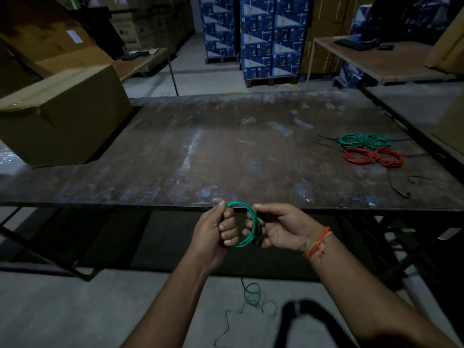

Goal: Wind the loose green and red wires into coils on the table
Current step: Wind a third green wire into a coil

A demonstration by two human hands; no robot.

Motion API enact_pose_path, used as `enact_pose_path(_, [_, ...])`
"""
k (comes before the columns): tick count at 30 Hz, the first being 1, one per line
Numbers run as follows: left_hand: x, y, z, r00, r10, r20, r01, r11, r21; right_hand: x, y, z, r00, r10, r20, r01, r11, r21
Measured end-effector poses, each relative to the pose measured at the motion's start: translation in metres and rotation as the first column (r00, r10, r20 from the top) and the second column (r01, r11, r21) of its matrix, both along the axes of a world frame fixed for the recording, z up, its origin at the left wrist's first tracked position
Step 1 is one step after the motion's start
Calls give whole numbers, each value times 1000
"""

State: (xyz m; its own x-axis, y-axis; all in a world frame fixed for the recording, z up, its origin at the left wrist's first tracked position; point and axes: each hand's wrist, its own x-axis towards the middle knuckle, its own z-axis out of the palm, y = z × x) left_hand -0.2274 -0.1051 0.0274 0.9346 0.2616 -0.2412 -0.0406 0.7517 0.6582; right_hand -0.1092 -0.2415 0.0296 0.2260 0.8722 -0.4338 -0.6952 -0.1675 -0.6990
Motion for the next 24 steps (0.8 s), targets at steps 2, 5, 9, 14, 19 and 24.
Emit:
enact_pose_path(2, [0,-2,-5,996,82,-37,-78,991,107,0,2,-2,996,52,-71,-48,997,62])
enact_pose_path(5, [2,0,-6,996,67,-58,-66,997,30,-2,7,-1,997,50,-53,-42,988,149])
enact_pose_path(9, [-4,8,3,987,-161,-7,159,980,-123,4,8,-1,995,-48,-85,66,972,225])
enact_pose_path(14, [-4,14,9,943,-327,65,330,943,-44,7,8,-5,996,-85,-36,92,940,329])
enact_pose_path(19, [0,8,2,946,-299,124,320,922,-220,9,4,-6,987,-127,-95,148,948,281])
enact_pose_path(24, [10,6,-3,958,-252,139,284,908,-309,6,11,-13,958,-282,-53,286,928,237])
